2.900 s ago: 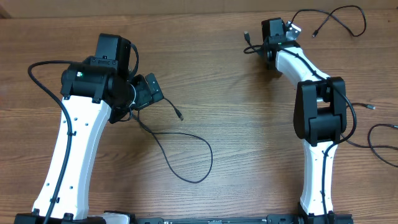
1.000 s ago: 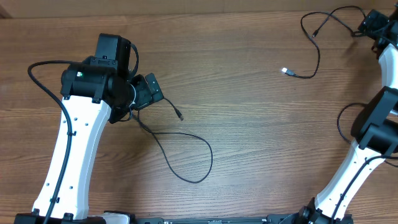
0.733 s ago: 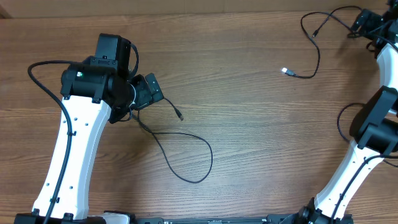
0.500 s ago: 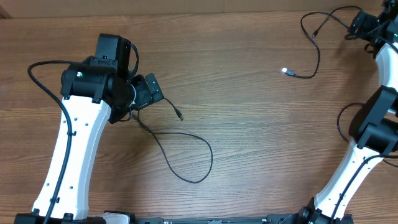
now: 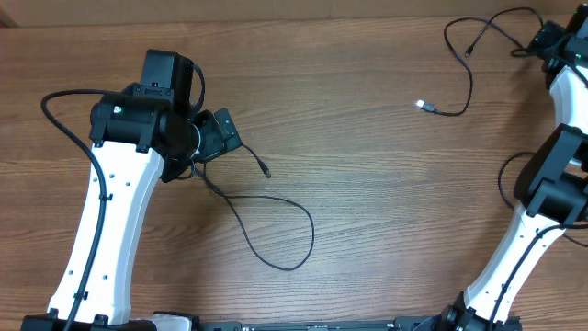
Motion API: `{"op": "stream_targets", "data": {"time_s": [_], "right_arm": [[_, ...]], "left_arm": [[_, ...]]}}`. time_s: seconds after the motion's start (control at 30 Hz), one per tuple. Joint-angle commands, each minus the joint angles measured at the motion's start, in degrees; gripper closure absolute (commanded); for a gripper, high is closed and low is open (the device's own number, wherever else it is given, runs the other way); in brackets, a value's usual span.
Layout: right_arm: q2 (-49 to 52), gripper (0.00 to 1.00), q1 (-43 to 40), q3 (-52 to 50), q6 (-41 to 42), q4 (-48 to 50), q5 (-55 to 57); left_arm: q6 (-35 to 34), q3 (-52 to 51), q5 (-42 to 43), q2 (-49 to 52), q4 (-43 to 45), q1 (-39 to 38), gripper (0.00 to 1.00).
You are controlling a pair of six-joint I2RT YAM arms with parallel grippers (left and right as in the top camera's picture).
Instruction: Untangle cables
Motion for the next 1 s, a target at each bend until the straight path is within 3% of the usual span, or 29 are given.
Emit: {"op": "stream_targets", "data": {"time_s": [0.0, 0.23, 0.6, 0.8, 0.87, 0.97], "right_arm": [[0.44, 0.00, -0.07, 0.92, 1.97, -0.22, 9.27], [0.39, 0.00, -0.15, 7.56, 1.95, -6.56, 12.68], [0.31, 0.00, 2.91, 19.58, 1.84, -29.35, -10.91], [0.20, 0.00, 3.76, 19.67, 2.05, -45.70, -33.11], [0.20, 0.06, 3.76, 19.67, 3.04, -50.23, -42.75], [0.20, 0.12, 3.76, 19.65, 7.98, -55.41, -45.62]], "left_arm": [[-0.76, 0.39, -0.37, 0.15, 0.07, -0.39, 0.01], [-0.74, 0.39, -0.37, 0.15, 0.07, -0.39, 0.01], [-0.74, 0.39, -0.37, 0.15, 0.07, -0.39, 0.00], [-0.76, 0.39, -0.37, 0.15, 0.07, -0.39, 0.00], [-0.74, 0.39, -0.37, 0.15, 0.07, -0.39, 0.01], [-0.76, 0.39, -0.37, 0.15, 0.07, -0.39, 0.00]]}}
